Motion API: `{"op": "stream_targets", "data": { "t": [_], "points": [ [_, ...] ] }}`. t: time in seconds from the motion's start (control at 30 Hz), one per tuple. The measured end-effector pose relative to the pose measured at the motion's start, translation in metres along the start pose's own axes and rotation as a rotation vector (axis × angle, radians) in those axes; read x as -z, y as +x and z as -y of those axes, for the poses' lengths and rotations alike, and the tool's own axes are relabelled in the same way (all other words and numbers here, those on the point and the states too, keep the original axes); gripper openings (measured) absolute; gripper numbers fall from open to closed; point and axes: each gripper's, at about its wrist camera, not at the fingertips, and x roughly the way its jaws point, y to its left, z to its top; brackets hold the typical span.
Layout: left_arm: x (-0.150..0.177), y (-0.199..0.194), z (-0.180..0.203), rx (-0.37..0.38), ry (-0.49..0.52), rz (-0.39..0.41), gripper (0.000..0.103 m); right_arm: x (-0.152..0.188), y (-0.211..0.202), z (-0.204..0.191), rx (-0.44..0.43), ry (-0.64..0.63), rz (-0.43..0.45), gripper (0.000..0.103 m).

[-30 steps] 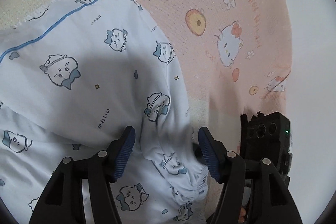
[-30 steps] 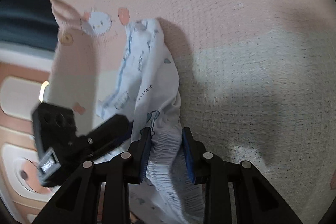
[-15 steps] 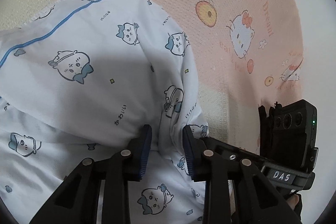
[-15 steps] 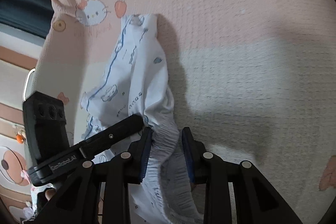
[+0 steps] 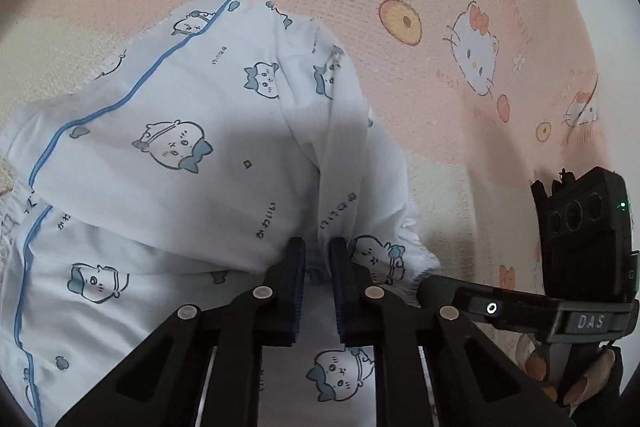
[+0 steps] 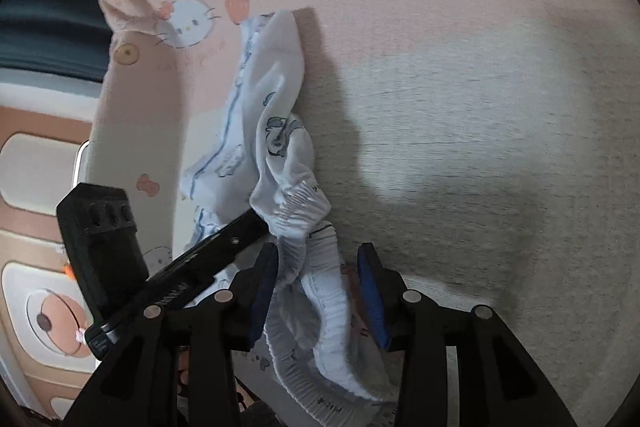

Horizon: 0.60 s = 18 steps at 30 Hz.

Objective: Fold clothes

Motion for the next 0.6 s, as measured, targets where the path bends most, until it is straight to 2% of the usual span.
{"op": "stream_targets", "data": {
  "t": [0.13,0.2,0.27,0.47,0.6],
  "points": [
    [-0.001,0.001,-0.003,0.017,-0.012,-0.009,0.011,0.002,0.006,-0.015,0.047,-0.077,0.026,0.038],
    [-0.002,0.001,-0.005,0.029,-0.027,-0.018,0.011,0.002,0.005,-0.021,0.055,-0.098,0.057,0.03],
    [-0.003,0.0,-0.01,0.056,-0.069,-0.032,0.011,0.003,0.0,-0.026,0.049,-0.117,0.09,0.026],
    [-0.007,-0.008,-0.028,0.145,-0.215,-0.07,0.012,0.002,-0.005,-0.034,0.037,-0.16,0.133,0.026],
    [-0.01,-0.023,-0.03,0.198,-0.242,-0.062,0.013,0.004,-0.009,-0.045,0.027,-0.224,0.146,0.022]
  ]
}}
